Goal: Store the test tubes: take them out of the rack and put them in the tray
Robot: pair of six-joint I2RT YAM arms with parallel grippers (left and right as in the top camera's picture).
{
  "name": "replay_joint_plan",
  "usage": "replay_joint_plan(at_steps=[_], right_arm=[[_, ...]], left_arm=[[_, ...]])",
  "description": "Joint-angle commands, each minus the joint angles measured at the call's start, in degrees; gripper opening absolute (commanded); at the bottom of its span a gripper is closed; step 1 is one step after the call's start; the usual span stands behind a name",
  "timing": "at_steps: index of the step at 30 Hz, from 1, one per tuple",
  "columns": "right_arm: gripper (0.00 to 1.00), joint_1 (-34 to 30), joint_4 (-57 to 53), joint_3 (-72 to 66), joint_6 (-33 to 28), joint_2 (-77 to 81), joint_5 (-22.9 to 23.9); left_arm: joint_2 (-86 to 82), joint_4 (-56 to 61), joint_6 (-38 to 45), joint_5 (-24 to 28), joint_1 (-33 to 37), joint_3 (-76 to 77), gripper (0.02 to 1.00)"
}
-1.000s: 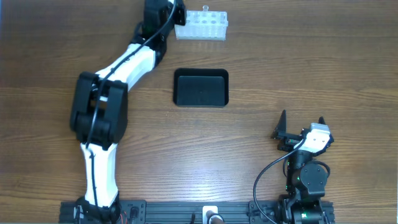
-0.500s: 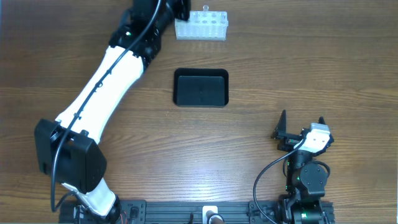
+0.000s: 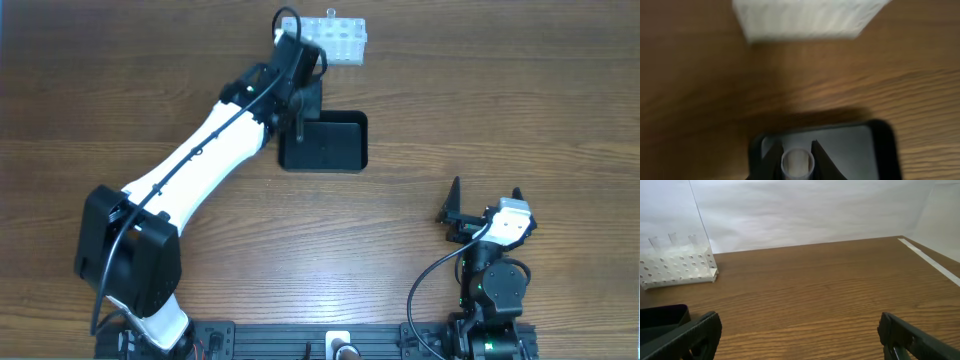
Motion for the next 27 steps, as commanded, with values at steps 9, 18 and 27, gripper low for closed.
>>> replay_joint_plan(at_steps=[9,18,27], right_arm=[[0.991,0.31,-0.07,-0.35,-0.11,-0.31,0.13],[0.993,0.31,-0.07,-0.35,-0.11,-0.31,0.13],[0.993,0.31,-0.07,-0.35,-0.11,-0.31,0.13]], left_arm=[[1.60,1.07,-2.82,-3.87,0.31,-3.93,0.073],[5.16,1.62,-2.86,-4.11,0.35,-3.93,0.099],[7.50,2.08,-2.91,-4.22,0.35,-3.93,0.119]])
